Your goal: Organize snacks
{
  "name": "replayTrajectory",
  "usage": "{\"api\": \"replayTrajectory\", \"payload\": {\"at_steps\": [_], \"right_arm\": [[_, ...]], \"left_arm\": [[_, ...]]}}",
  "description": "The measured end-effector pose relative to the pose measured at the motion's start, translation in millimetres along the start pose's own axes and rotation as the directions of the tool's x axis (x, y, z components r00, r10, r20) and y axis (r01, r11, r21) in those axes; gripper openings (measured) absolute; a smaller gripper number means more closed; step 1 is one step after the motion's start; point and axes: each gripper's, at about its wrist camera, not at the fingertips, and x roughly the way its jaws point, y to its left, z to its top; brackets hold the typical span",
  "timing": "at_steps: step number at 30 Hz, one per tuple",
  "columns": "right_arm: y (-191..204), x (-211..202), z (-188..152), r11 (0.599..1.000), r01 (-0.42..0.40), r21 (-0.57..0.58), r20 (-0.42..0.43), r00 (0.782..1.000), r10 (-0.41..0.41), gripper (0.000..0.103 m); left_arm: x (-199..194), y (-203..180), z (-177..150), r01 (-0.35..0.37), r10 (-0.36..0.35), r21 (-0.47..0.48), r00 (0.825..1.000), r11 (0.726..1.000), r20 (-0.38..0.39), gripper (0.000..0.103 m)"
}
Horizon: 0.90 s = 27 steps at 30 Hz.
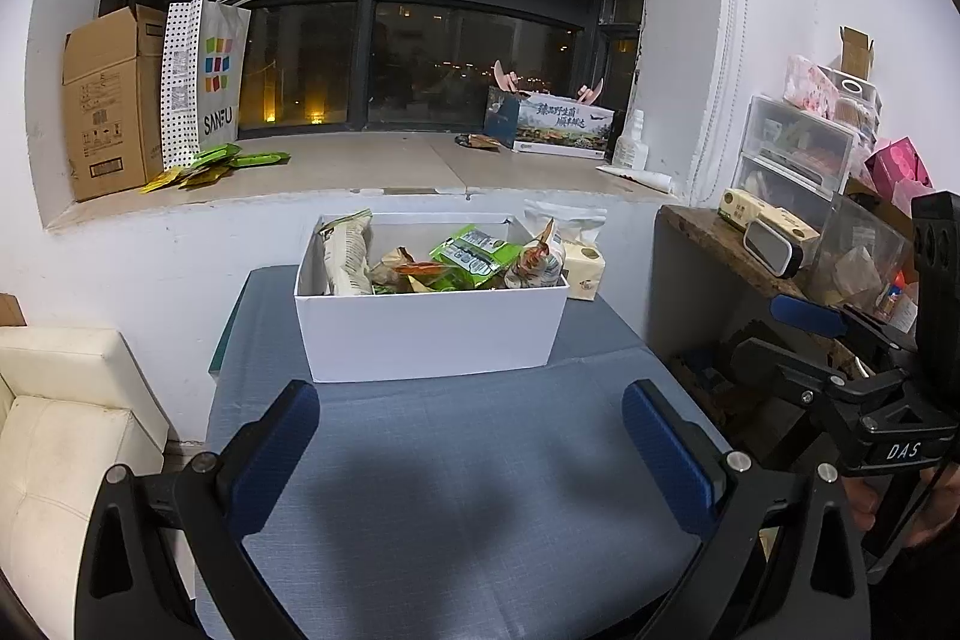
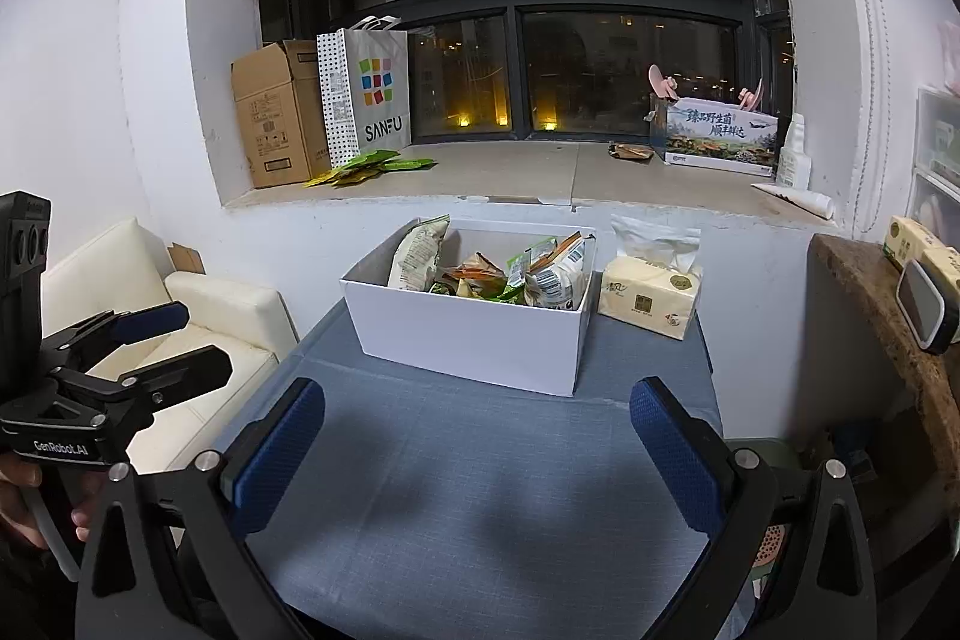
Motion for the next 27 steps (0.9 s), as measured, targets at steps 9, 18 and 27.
{"api": "replayTrajectory", "payload": {"at_steps": [9, 18, 27], "right_arm": [[1.4, 0.8, -1.3, 1.000, -0.007, 0.002, -0.002, 1.000, 0.007, 0.103], [2.4, 1.7, -2.1, 1.000, -0.009, 0.003, -0.001, 1.000, 0.009, 0.103], [2.9, 1.7, -1.8, 1.000, -0.007, 0.004, -0.002, 1.000, 0.007, 0.103]], "left_arm": [[2.0, -0.7, -1.3, 0.000, 0.001, 0.006, 1.000, 1.000, -0.005, 0.103], [1.6, 0.1, -2.9, -0.006, 0.006, 0.004, 1.000, 1.000, -0.006, 0.103], [1.4, 0.7, -2.8, -0.005, 0.005, 0.005, 1.000, 1.000, -0.004, 0.103]]}}
